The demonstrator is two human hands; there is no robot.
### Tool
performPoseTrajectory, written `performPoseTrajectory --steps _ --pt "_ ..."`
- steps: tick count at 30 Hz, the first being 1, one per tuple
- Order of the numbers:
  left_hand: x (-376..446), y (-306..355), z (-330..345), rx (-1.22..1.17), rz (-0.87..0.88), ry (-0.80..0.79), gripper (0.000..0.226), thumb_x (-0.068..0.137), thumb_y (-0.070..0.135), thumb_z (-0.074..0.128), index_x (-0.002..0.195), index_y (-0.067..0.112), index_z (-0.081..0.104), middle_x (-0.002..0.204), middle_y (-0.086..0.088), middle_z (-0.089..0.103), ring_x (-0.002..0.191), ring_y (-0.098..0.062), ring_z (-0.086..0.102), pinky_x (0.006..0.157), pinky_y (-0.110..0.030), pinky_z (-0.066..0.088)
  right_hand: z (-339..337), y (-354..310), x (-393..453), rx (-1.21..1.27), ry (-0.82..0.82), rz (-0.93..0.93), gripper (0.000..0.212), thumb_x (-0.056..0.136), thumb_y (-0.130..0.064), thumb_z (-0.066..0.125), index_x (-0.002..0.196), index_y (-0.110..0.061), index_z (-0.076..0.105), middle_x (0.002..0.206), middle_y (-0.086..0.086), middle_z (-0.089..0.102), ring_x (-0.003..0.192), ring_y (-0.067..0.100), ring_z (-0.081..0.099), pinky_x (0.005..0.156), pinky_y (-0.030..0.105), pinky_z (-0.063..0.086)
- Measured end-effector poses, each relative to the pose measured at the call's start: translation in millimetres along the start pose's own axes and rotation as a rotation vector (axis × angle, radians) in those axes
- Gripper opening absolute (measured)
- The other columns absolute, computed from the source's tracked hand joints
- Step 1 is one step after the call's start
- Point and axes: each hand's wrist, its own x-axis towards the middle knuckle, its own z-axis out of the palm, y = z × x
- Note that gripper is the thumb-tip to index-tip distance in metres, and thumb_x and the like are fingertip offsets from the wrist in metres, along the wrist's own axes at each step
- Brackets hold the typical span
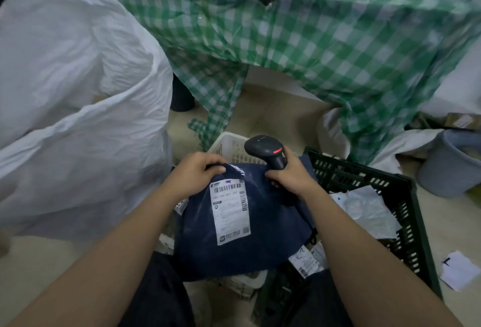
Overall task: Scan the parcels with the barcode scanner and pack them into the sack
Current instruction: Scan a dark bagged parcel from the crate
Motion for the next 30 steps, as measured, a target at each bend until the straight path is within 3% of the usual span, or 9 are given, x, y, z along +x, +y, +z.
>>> performPoseTrajectory --steps 6,9,11,15,17,19,23,25,30 --pt "-9.8 28.0 2.3 0.537 0.054 0.275 0.029 0.094 0.014 0.054 0.12 0.02 0.064 0.126 -0.002 0.059 0.12 -0.026 0.048 0.109 -0.044 0.025 -31.6 -27.6 -37.1 0.076 0.043 0.002 0.063 0.076 0.004 0.075 0.124 -0.022 0.043 0.08 0.004 0.065 0.051 0.015 0.06 0.047 0.027 0.05" --pt "-25.2 64.5 3.5 0.433 0.149 0.473 0.027 0.093 0.016 0.058 0.119 0.016 0.064 0.124 -0.009 0.053 0.11 -0.033 0.05 0.088 -0.044 0.045 -35.7 -53.8 -56.7 0.127 0.084 -0.054 0.057 0.075 0.005 0.076 0.118 -0.019 0.047 0.078 0.004 0.065 0.052 0.015 0.06 0.048 0.029 0.05" --pt "-34.9 85.3 1.3 0.29 0.218 0.423 0.033 0.095 0.03 0.058 0.126 0.019 0.06 0.127 -0.007 0.05 0.108 -0.03 0.054 0.082 -0.044 0.05 -36.8 -74.9 -69.2 0.17 0.128 -0.093 0.048 0.075 0.005 0.076 0.106 -0.021 0.05 0.076 0.005 0.064 0.052 0.014 0.061 0.048 0.028 0.05" --pt "-44.1 115.5 -7.7 0.123 0.164 0.131 0.086 0.079 0.055 0.067 0.151 0.029 0.027 0.158 -0.002 0.013 0.143 -0.023 0.02 0.112 -0.042 0.031 -35.7 -115.3 -94.5 0.238 0.1 -0.19 0.047 0.075 0.008 0.075 0.099 -0.024 0.051 0.072 0.005 0.062 0.049 0.012 0.06 0.046 0.026 0.05" --pt "-47.0 129.8 -14.4 0.023 0.166 0.14 0.095 0.075 0.05 0.075 0.151 0.025 0.025 0.157 -0.003 0.015 0.144 -0.02 0.018 0.115 -0.036 0.026 -35.8 -134.1 -103.8 0.258 0.094 -0.244 0.047 0.074 0.011 0.074 0.098 -0.023 0.051 0.07 0.004 0.061 0.047 0.01 0.058 0.045 0.025 0.049" --pt "-48.6 140.7 -22.2 -0.034 0.165 0.234 0.086 0.076 0.036 0.078 0.146 0.017 0.032 0.147 -0.006 0.033 0.135 -0.019 0.034 0.109 -0.033 0.034 -35.6 -152.7 -111.4 0.276 0.099 -0.289 0.046 0.075 0.012 0.073 0.097 -0.021 0.051 0.069 0.003 0.062 0.045 0.01 0.058 0.045 0.024 0.05" --pt "-52.0 154.8 -46.1 -0.095 0.153 0.375 0.03 0.081 0.011 0.071 0.11 0.009 0.062 0.107 -0.006 0.065 0.1 -0.02 0.062 0.08 -0.027 0.047 -38.7 -179.2 -124.0 0.252 0.144 -0.377 0.045 0.076 0.012 0.072 0.104 -0.016 0.051 0.072 0.002 0.064 0.045 0.007 0.058 0.043 0.022 0.048" --pt "-57.3 160.5 -60.0 -0.063 0.144 0.406 0.018 0.084 0.01 0.069 0.101 0.008 0.065 0.096 -0.004 0.068 0.089 -0.016 0.062 0.069 -0.022 0.041 -44.7 -184.8 -127.8 0.272 0.241 -0.396 0.044 0.077 0.009 0.073 0.108 -0.014 0.052 0.074 0.0 0.065 0.045 0.006 0.058 0.045 0.021 0.049" --pt "-78.7 176.9 -109.4 -0.172 0.186 0.572 0.009 0.086 0.011 0.068 0.092 0.015 0.063 0.086 0.006 0.063 0.083 -0.01 0.059 0.061 -0.011 0.039 -63.8 -189.6 -134.3 0.369 0.518 -0.409 0.036 0.08 0.003 0.073 0.106 -0.013 0.054 0.078 0.005 0.067 0.044 0.003 0.056 0.047 0.023 0.049"
